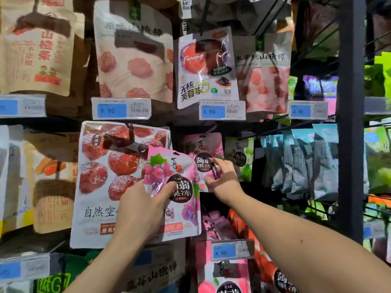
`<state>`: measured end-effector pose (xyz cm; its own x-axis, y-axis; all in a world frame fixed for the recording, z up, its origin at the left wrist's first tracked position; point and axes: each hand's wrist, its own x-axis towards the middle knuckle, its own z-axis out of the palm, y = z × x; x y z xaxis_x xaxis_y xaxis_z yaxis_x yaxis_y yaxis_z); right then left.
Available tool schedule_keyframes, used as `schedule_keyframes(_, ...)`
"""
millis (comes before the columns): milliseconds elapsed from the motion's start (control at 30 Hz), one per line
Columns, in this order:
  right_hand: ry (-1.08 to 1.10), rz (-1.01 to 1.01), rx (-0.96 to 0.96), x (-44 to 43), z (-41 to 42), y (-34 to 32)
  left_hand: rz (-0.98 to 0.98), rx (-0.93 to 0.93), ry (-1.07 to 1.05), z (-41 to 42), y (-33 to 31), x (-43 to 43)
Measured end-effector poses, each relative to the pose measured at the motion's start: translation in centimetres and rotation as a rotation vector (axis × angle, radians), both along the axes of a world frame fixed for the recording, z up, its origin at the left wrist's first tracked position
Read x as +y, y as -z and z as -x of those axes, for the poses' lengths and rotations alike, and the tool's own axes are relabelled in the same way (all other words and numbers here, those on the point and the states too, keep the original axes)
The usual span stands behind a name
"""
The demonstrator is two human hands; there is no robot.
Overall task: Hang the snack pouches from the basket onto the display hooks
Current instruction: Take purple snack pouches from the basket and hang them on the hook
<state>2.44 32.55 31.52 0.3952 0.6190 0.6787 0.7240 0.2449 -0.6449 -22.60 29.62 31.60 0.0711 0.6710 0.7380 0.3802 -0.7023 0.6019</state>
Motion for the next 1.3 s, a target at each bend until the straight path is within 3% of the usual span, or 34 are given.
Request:
schedule_keyframes(233, -0.030, 0.083, 0.051, 0.0, -0.6, -0.1, 0.007, 0.016, -0.012, 0.0, 0.3, -0.1)
schedule_keyframes(433, -0.045, -0.083, 0.170, -6.2, 1.7, 0.2, 0.082, -0.005, -0.017, -0.6, 0.0, -1.1)
schedule_keyframes(567, -0.330, 0.095, 0.166, -12.0, 5.1, 0.2, 0.173, -0.108, 0.028, -2.0, -0.3, -2.6)
schedule_keyframes(667, -0.403, 0.215, 0.112, -14.6, 6.7, -0.4, 0.180, -0.130, 0.077, -2.9, -0.7, -3.8)
schedule_keyframes(833, -0.352, 0.160, 0.128, -15.8, 6.4, -1.2, 0.173, -0.071, 0.081, -3.0, -1.6, -4.8)
schedule_keyframes(1300, -0.118, 0.008, -0.012, -15.8, 5.7, -3.3, 0.118, -0.152, 0.088, 1.7, -3.0, -4.7)
